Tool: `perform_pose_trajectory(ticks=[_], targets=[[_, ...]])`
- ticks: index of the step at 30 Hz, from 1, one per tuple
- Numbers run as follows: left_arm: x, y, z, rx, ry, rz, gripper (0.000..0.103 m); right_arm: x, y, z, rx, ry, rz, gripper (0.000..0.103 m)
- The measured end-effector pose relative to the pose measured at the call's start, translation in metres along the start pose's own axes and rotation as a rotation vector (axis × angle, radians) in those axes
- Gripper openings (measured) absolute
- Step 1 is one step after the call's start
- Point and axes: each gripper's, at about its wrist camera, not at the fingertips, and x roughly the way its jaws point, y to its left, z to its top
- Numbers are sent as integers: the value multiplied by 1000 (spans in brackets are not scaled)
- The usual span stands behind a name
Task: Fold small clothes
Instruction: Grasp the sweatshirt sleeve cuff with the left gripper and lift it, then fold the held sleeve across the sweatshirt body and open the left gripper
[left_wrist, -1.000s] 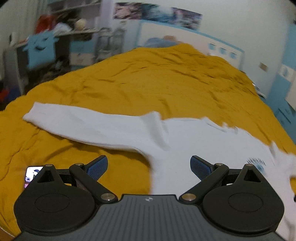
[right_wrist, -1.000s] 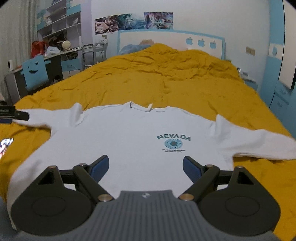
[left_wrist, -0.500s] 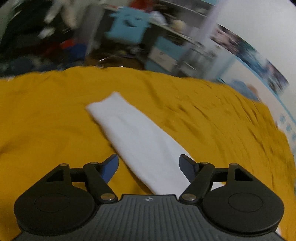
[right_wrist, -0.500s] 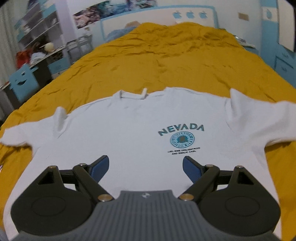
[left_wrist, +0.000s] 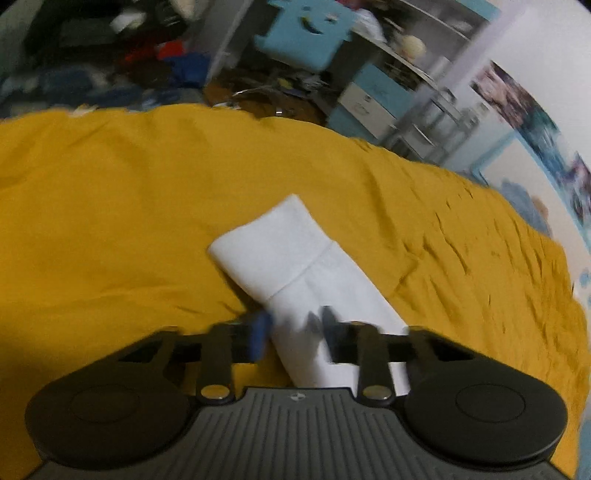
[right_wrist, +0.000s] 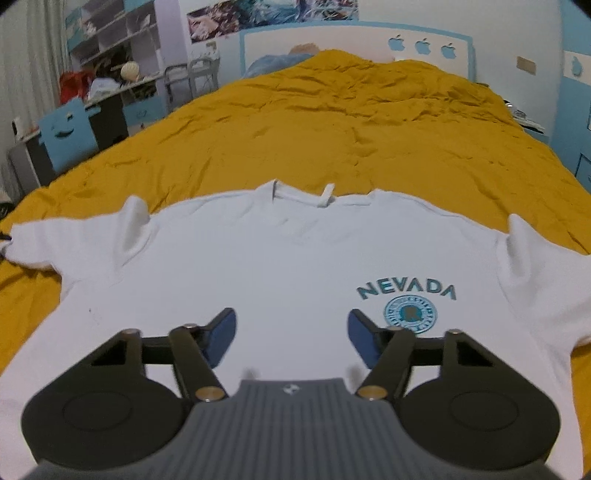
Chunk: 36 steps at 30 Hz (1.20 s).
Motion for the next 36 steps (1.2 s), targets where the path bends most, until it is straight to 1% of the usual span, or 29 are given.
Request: perform_pose_trajectory(ticks=[2, 3, 6, 8, 11, 13, 15, 18, 19, 22, 24, 26, 28, 30, 31, 32, 33, 35, 36], targets=[[-5, -8, -1, 70, -30, -4, 9, 6, 3, 0, -13, 25, -9, 51], [-11, -13, -3, 97, -47, -20, 8, 7, 4, -2, -15, 35, -15, 49], [-35, -37, -6, 183, -96, -76, 6, 11, 2, -2, -8, 60, -26, 43], [-59, -62, -14, 291, -138, -133, 6, 12, 0, -2, 4, 72, -29, 42], [-92, -104, -29, 438, -189, -196, 6, 12, -2, -2, 22, 85, -47, 42], [-117, -137, -46, 539, -218, -233, 6, 12, -4, -4, 39, 91, -47, 42], [-137, -170, -69, 657, -242, -266, 6, 10, -6, -5, 53, 94, -42, 42], [-159, -220, -114, 811, -240, -310, 6, 3, -8, -6, 66, 78, -38, 42], [-160, -233, -130, 849, -236, -320, 6, 1, -9, -6, 71, 73, -38, 42], [-161, -271, -186, 964, -196, -360, 6, -7, -15, -7, 91, 59, -36, 42], [-155, -285, -222, 1013, -136, -395, 6, -12, -20, -8, 107, 52, -35, 42], [-141, -299, -259, 1066, -65, -419, 6, -18, -25, -11, 122, 43, -33, 42], [-125, -306, -292, 1112, 19, -426, 6, -23, -29, -15, 131, 43, -31, 42], [-108, -307, -323, 1154, 116, -411, 7, -27, -34, -20, 142, 46, -31, 42], [-101, -303, -335, 1167, 150, -400, 7, -29, -36, -23, 148, 50, -31, 42], [-94, -305, -343, 1173, 187, -396, 11, -31, -39, -26, 155, 54, -32, 42], [-89, -305, -350, 1174, 225, -397, 19, -32, -41, -28, 161, 57, -32, 42], [-85, -303, -359, 1158, 294, -416, 24, -33, -44, -33, 174, 67, -30, 42], [-85, -302, -360, 1149, 315, -439, 34, -33, -45, -35, 179, 71, -28, 43]])
